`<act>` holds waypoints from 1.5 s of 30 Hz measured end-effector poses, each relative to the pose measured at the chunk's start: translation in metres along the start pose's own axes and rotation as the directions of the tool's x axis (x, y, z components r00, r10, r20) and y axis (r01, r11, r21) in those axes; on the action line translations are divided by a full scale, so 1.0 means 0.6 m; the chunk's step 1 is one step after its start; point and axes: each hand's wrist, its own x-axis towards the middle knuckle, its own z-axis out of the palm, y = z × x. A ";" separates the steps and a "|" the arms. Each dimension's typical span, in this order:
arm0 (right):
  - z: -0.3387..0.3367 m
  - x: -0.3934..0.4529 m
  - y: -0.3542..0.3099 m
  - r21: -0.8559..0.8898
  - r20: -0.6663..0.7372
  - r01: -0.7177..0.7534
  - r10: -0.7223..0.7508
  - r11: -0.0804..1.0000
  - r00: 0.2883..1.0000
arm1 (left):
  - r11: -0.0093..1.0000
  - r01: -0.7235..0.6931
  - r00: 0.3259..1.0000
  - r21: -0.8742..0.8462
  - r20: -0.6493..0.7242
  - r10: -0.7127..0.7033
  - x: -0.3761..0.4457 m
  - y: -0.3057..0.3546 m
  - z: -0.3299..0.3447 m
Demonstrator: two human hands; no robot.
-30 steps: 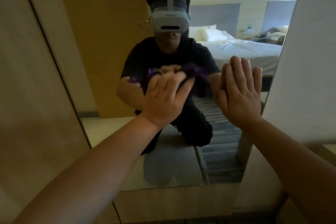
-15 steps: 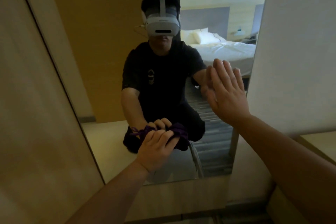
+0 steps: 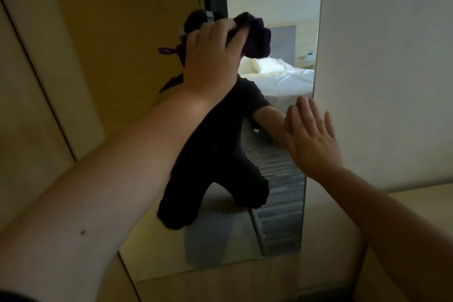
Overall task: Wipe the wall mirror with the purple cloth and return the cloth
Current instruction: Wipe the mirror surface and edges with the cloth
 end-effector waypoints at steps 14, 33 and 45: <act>0.040 0.003 -0.016 0.187 -0.264 0.001 0.049 0.982 0.963 | 0.975 -0.167 0.950 -0.149 0.239 0.199 -0.430 0.165 -0.044; 0.018 0.012 0.140 0.058 0.124 -0.156 0.148 0.986 0.981 | 0.972 0.054 0.972 -0.228 0.233 0.001 -0.276 0.192 -0.032; 0.020 0.008 0.147 0.037 0.115 -0.128 0.123 0.991 0.986 | 1.000 0.016 1.000 0.004 0.006 -0.016 0.060 0.168 0.059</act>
